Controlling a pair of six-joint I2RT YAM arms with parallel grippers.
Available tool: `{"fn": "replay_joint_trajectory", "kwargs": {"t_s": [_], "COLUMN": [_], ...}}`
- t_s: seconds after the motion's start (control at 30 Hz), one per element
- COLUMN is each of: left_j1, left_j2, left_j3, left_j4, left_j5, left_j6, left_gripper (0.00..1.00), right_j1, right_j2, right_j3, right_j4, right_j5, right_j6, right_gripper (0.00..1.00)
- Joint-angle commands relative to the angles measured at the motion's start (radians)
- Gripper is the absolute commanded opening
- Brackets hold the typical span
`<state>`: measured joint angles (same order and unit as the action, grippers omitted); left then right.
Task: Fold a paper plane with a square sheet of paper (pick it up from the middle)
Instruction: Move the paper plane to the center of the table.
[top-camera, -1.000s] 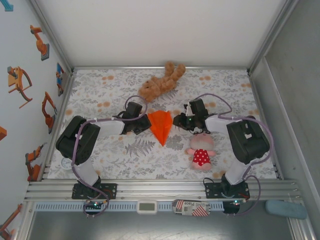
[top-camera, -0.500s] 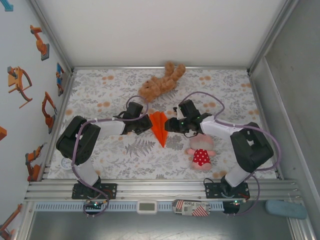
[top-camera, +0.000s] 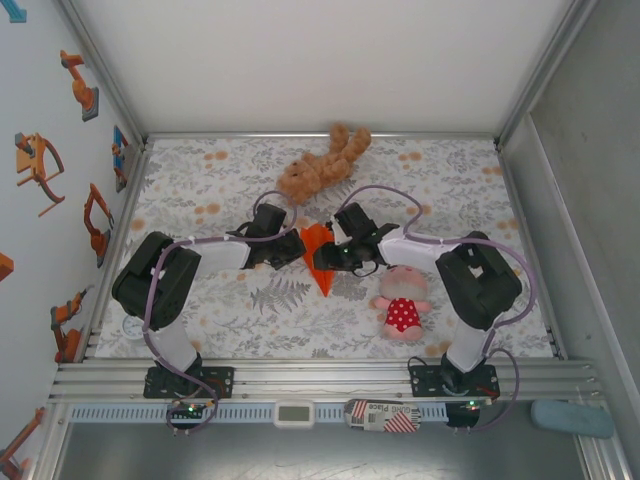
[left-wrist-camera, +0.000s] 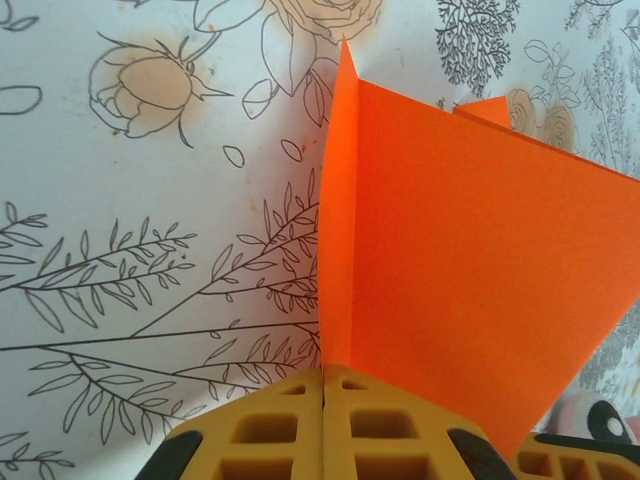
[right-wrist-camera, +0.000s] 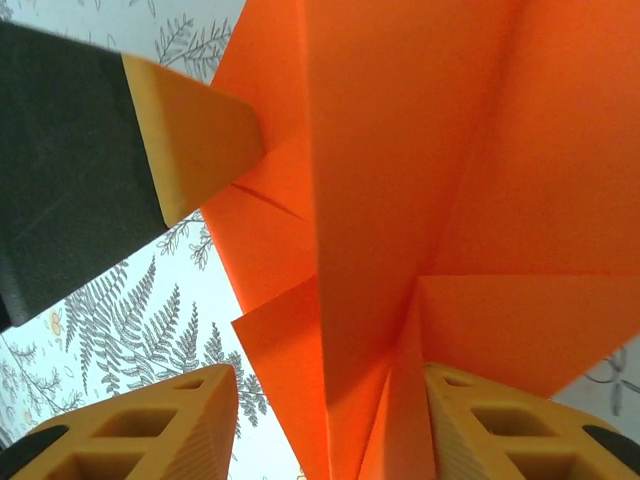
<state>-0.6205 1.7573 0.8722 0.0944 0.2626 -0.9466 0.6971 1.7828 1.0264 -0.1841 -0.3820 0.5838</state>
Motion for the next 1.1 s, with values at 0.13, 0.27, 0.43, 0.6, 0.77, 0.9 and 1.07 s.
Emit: {"fn": "replay_joint_trajectory", "kwargs": {"t_s": [0.13, 0.27, 0.43, 0.6, 0.77, 0.9, 1.07], "left_j1": [-0.003, -0.004, -0.002, -0.003, -0.004, -0.003, -0.002], "left_j2": [-0.039, -0.035, -0.034, -0.036, -0.036, -0.036, -0.047], "left_j3": [0.034, 0.036, 0.036, 0.034, 0.033, 0.033, 0.031], "left_j4": [-0.014, -0.001, -0.002, -0.005, 0.001, 0.000, -0.011], "left_j5": [0.035, 0.050, 0.051, 0.052, 0.059, 0.060, 0.050], "left_j6": [0.005, -0.003, -0.001, 0.000, -0.001, 0.000, 0.000], "left_gripper": [0.07, 0.07, 0.07, 0.08, 0.10, 0.12, 0.19], "right_j1": [0.047, 0.061, 0.062, 0.062, 0.063, 0.065, 0.065], "right_j2": [0.040, 0.047, 0.049, 0.049, 0.060, 0.074, 0.086], "right_j3": [0.066, 0.077, 0.083, 0.086, 0.092, 0.104, 0.118], "right_j4": [-0.080, -0.099, -0.114, -0.117, -0.121, -0.123, -0.142], "right_j5": [0.094, 0.124, 0.161, 0.182, 0.199, 0.200, 0.219], "right_j6": [-0.061, -0.076, -0.071, -0.058, -0.035, -0.020, -0.020], "right_gripper": [0.49, 0.50, 0.45, 0.31, 0.27, 0.27, 0.24]}}
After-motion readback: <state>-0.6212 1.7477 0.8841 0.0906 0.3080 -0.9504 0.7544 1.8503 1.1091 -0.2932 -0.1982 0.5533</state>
